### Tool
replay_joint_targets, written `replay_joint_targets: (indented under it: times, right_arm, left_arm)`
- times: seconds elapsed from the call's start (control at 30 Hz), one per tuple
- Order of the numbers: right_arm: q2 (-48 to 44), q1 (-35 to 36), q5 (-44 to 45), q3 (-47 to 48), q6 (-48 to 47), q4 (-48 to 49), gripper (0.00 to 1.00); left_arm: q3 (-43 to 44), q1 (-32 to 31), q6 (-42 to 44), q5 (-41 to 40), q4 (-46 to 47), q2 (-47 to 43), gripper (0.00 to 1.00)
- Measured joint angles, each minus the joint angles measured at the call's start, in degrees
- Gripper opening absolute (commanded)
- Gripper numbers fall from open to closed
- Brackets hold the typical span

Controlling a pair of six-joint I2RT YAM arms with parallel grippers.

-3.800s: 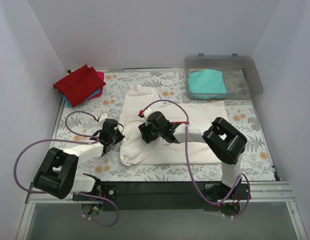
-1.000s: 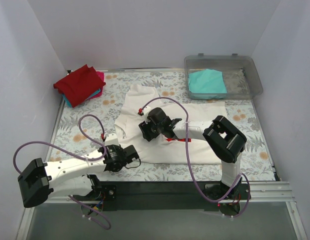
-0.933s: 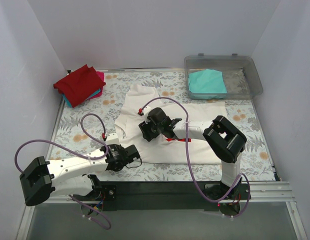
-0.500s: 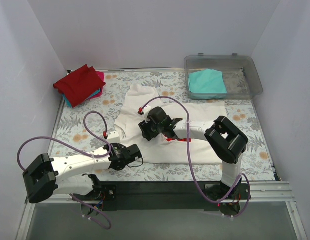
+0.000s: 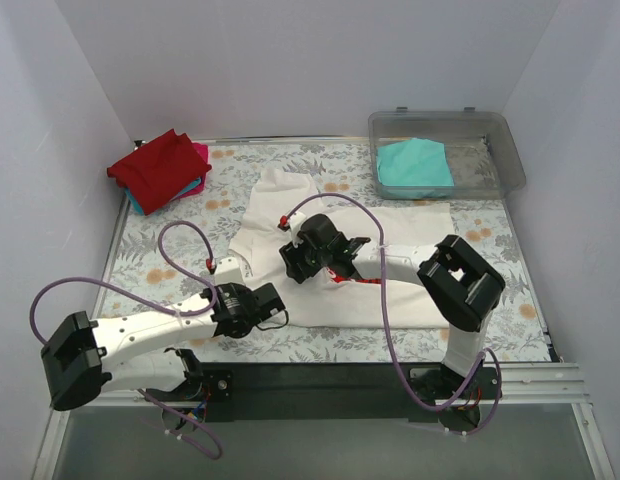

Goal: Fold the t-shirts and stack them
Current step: Fold the tshirt

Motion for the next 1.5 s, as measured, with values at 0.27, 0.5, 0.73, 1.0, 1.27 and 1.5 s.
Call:
replay_joint_targets:
  times: [0.27,0.5,0.73,1.0,1.27,1.5]
  right_arm:
    - [-7.52,0.11,-0.66,-1.2,-0.2,-0.2,0.51]
    - [-15.06,0.24,1.53,-5.38,0.15,-0.55,0.52]
    - [-13.46,0.33,0.68,-6.49,1.16,-1.49,0.52]
    - [-5.2,0.33,-1.77,-5.14,1.57,-1.51,0.52]
    - [0.5,0.04,-1.97,-0.5,1.62,-1.51,0.52]
    - [1.14,-2.67,-0.07,0.11,1.57,-1.46,0.52]
  left_arm:
    - [6.21,-0.11,5.35,-1.99,10.99,-7.13,0.0]
    - [6.93,0.42,13.05,-1.62,24.11,5.09,0.0]
    - [2.14,2.54,16.24,-0.61,33.09,13.16,0.0]
    - [-5.81,3.67,15.08,3.08,38.75,11.47,0.0]
    - [-11.69,3.69,11.58,5.77,43.5,5.29,0.0]
    - [-14.14,3.61,7.8,7.96,42.86,1.16,0.0]
